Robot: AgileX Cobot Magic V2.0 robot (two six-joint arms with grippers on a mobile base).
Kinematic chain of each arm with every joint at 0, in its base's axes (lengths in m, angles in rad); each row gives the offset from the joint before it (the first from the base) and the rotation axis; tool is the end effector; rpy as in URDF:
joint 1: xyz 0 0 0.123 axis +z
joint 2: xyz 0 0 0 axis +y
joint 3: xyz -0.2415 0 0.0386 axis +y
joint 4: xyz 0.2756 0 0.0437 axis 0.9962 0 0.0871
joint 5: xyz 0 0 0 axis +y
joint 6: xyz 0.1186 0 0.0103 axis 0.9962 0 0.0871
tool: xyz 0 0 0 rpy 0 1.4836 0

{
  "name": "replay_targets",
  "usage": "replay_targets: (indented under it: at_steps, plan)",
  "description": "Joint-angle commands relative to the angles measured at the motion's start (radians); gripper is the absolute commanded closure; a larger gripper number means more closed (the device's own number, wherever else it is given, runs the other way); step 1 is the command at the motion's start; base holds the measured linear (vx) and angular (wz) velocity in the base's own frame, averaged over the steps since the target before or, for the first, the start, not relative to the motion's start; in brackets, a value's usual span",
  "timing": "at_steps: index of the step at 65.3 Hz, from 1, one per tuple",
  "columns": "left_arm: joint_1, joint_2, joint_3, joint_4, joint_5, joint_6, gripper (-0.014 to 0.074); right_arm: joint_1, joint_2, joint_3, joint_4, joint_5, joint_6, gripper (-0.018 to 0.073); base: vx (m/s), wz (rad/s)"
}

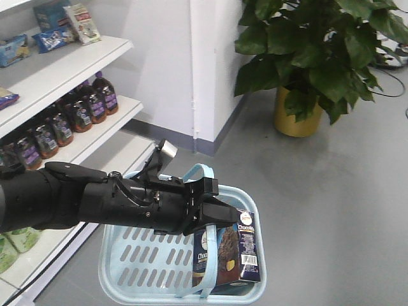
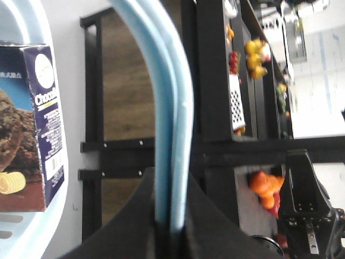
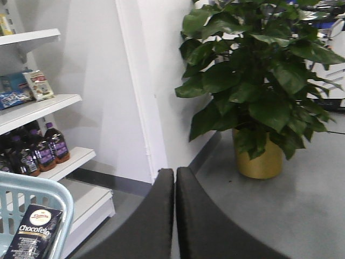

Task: Left arm holds basket, right arm returns cookies
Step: 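Hold the basket with the left gripper while driving past the fruit counter, then hold the basket with the left gripper while driving up to the shelves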

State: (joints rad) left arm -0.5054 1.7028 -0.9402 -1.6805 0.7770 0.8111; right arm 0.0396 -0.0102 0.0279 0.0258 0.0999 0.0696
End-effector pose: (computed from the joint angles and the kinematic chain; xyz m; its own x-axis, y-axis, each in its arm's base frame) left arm 0.2848 -0.2525 0.1526 -0.9693 -0.1122 -0.2186 0.1540 0.4159 -0.8963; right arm 0.1533 0.0064 0.1943 -0.0342 0.0938 -0.9950 -0.0391 0.9947 0.0952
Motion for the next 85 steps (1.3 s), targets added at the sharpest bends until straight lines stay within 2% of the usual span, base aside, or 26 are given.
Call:
replay_targets:
  at_steps: [1,85]
  plan:
    - [-0.001,-0.052,-0.029,-0.088,0.057,0.010,0.0603,0.000,-0.012,0.002,-0.002,-0.078,-0.001,0.0567,0.22,0.54]
    - [-0.001,-0.052,-0.029,-0.088,0.057,0.010,0.0603,0.000,-0.012,0.002,-0.002,-0.078,-0.001,0.0567,0.17,0.59]
